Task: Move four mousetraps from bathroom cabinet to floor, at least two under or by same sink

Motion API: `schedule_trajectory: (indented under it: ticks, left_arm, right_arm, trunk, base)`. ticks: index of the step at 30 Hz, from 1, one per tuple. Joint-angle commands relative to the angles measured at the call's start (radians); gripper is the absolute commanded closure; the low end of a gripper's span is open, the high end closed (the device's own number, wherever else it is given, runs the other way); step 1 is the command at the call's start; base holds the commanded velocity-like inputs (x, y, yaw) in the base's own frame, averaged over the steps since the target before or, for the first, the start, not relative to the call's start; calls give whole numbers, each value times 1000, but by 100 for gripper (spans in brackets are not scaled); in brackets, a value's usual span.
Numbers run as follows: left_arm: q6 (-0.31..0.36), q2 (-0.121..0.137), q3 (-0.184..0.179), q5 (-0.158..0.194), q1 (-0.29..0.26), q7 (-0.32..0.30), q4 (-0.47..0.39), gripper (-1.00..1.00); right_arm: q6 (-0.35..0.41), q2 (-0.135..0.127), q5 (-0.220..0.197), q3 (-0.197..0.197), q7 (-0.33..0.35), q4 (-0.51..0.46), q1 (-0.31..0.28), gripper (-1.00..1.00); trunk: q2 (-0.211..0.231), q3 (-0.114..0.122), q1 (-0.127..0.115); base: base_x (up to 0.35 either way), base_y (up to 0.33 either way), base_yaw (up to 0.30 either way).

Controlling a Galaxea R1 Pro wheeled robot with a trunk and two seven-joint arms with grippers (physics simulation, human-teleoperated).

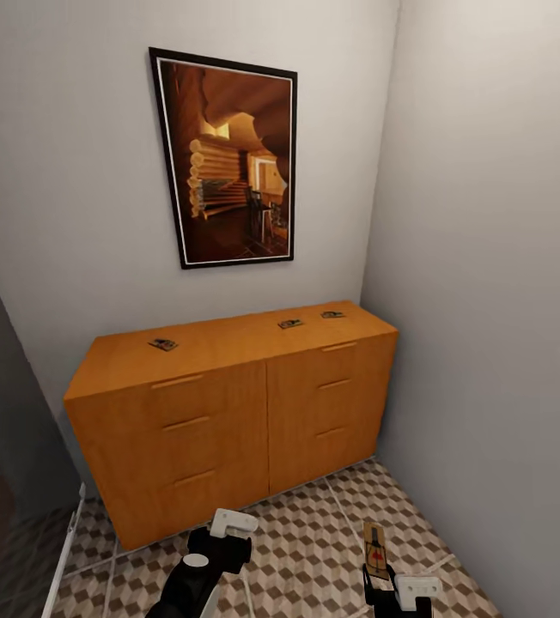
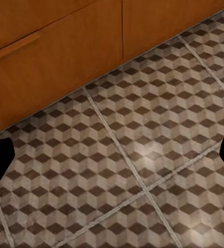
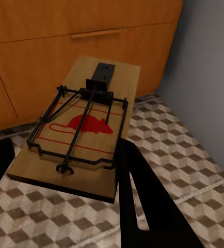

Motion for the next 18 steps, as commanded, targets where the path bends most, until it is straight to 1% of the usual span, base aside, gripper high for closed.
schedule_trajectory:
  ticks: [1,6,10,14,18]
  left_arm:
    - [5,0,-2,0,-1,5,0,-100]
    - [4,-1,-5,0,-1,5,8,-100]
    - [4,-1,-19,0,-1,5,11,-100]
    - [4,-1,-23,0,-1,5,13,-100]
    - [4,0,-23,0,-1,5,13,-100]
  right_arm:
    - [-2,0,0,7,-9,1,-1,100]
    - [-3,0,1,7,-9,1,-1,100]
    - [-4,1,1,8,-9,1,-1,100]
    - [-4,1,1,8,-9,1,-1,100]
    - [-4,0,1,8,-9,1,-1,100]
  trunk:
    - [-1,-1,0]
    - [-1,-1,0]
    - [-1,0,0]
    - [-1,2,0]
    - [-1,4,0]
  base:
    - [127,218,-1]
    - [156,244,-29]
    - [222,228,-144]
    - [245,210,-165]
    - [251,141,-168]
